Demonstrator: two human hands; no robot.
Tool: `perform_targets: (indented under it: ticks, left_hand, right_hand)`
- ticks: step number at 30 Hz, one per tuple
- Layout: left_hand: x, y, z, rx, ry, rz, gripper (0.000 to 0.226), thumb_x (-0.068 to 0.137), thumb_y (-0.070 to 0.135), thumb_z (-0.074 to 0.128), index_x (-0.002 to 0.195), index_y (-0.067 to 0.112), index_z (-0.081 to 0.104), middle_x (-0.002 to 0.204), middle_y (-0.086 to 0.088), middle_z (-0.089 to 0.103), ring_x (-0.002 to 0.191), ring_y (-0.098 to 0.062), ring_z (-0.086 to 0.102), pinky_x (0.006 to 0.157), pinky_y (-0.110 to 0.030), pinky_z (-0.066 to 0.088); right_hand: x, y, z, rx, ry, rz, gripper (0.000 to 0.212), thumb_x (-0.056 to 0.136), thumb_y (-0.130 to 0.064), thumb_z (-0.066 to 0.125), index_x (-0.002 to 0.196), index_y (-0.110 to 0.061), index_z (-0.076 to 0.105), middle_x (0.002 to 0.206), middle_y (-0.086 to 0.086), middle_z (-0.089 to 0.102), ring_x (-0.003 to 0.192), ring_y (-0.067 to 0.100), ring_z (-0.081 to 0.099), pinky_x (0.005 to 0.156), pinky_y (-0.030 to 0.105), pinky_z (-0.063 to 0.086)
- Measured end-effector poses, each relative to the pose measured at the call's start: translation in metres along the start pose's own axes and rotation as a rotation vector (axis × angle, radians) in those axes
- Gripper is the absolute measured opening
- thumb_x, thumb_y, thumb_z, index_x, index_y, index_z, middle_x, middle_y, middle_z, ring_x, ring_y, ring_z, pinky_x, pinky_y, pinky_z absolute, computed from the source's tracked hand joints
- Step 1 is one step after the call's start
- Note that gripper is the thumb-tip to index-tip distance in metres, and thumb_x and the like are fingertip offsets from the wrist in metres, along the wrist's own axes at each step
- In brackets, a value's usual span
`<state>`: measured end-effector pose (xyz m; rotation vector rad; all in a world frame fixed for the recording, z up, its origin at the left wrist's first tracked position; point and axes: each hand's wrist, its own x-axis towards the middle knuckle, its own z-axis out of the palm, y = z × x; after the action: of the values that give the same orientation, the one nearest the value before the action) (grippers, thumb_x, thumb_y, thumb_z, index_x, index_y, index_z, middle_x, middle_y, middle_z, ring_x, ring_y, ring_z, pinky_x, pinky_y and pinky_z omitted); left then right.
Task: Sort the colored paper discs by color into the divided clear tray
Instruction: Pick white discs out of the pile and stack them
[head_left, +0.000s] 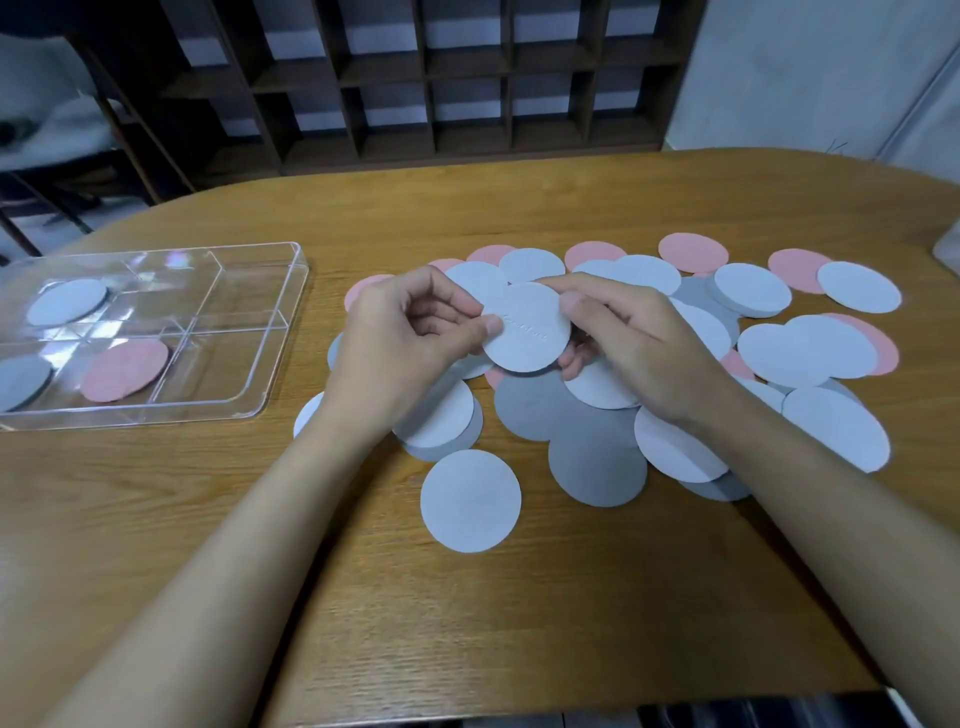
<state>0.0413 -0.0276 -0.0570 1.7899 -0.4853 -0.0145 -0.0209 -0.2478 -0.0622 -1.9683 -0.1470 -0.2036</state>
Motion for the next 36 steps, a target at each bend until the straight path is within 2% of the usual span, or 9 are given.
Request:
perform_targets:
  ticks: [3,5,9,14,18,28,31,33,36]
  left_hand:
    - [-0.006,0.002,0.001,0.13,0.025,0.076,0.022,0.081,0.012,0.089,0.088,0.005,0.07,0.079,-0.007,0.074,0.07,-0.019,0.07,0.07,-0.024,0.059]
    - [-0.013,0.004,0.002,0.228,0.03,0.131,0.018,0.084,0.016,0.087,0.089,0.008,0.071,0.079,0.005,0.072,0.071,-0.009,0.068,0.068,-0.017,0.053]
    - [-0.032,0.004,-0.007,0.387,0.027,0.257,0.015,0.089,0.028,0.082,0.089,0.016,0.073,0.085,0.014,0.068,0.075,-0.005,0.059,0.067,-0.011,0.037]
    - [-0.059,0.002,-0.027,0.404,-0.317,0.144,0.03,0.069,0.048,0.093,0.092,0.032,0.082,0.103,0.015,0.069,0.107,-0.007,0.063,0.083,-0.015,0.045]
    - [-0.062,0.002,-0.032,0.424,-0.386,0.125,0.047,0.056,0.052,0.097,0.098,0.04,0.083,0.114,0.015,0.063,0.117,-0.008,0.056,0.091,-0.015,0.041]
    - [-0.058,0.005,-0.027,0.27,-0.407,0.07,0.031,0.062,0.032,0.1,0.089,0.029,0.084,0.103,0.01,0.067,0.106,-0.015,0.062,0.092,-0.036,0.051]
    - [-0.054,0.004,-0.026,0.17,-0.37,0.051,0.021,0.07,0.021,0.096,0.085,0.02,0.081,0.089,0.003,0.071,0.078,-0.02,0.056,0.072,-0.031,0.045]
    - [-0.051,0.002,-0.026,0.109,-0.33,0.042,0.017,0.074,0.017,0.093,0.084,0.015,0.08,0.073,0.009,0.067,0.065,-0.016,0.046,0.062,-0.023,0.037]
    - [-0.047,0.002,-0.024,0.001,-0.237,0.028,0.015,0.078,0.012,0.09,0.085,0.01,0.078,0.07,-0.004,0.065,0.066,-0.014,0.049,0.061,-0.023,0.039]
  right_hand:
    - [-0.007,-0.005,0.006,-0.225,0.014,-0.095,0.027,0.107,-0.024,0.054,0.131,-0.024,0.067,0.085,0.006,0.069,0.079,0.021,0.068,0.077,0.044,0.058]
    - [-0.009,-0.006,0.009,-0.333,0.042,-0.128,0.026,0.106,-0.022,0.055,0.13,-0.023,0.066,0.084,0.007,0.068,0.078,0.023,0.066,0.074,0.044,0.052]
    - [-0.013,-0.003,0.007,-0.337,0.143,-0.132,0.02,0.105,-0.016,0.056,0.12,-0.021,0.068,0.081,0.009,0.064,0.075,0.022,0.058,0.073,0.039,0.046]
    - [-0.021,-0.002,0.009,-0.352,0.187,-0.13,0.02,0.105,-0.017,0.055,0.121,-0.022,0.068,0.084,0.011,0.067,0.077,0.027,0.059,0.073,0.038,0.046]
    - [-0.026,-0.003,0.013,-0.354,0.19,-0.142,0.022,0.105,-0.018,0.055,0.123,-0.022,0.068,0.087,0.01,0.069,0.078,0.029,0.061,0.074,0.04,0.047]
    - [-0.026,-0.01,0.016,-0.288,0.163,-0.12,0.021,0.105,-0.02,0.057,0.12,-0.028,0.07,0.088,0.006,0.07,0.082,0.026,0.061,0.075,0.042,0.048]
    - [-0.025,-0.012,0.018,-0.276,0.152,-0.114,0.023,0.104,-0.02,0.059,0.122,-0.028,0.071,0.087,0.004,0.07,0.081,0.026,0.063,0.076,0.042,0.05]
    - [-0.025,-0.013,0.02,-0.257,0.141,-0.107,0.026,0.103,-0.018,0.059,0.123,-0.028,0.072,0.083,0.007,0.067,0.076,0.028,0.062,0.075,0.044,0.051]
    - [-0.025,-0.013,0.021,-0.231,0.118,-0.12,0.027,0.102,-0.015,0.06,0.118,-0.032,0.073,0.078,0.007,0.066,0.073,0.03,0.062,0.076,0.048,0.053]
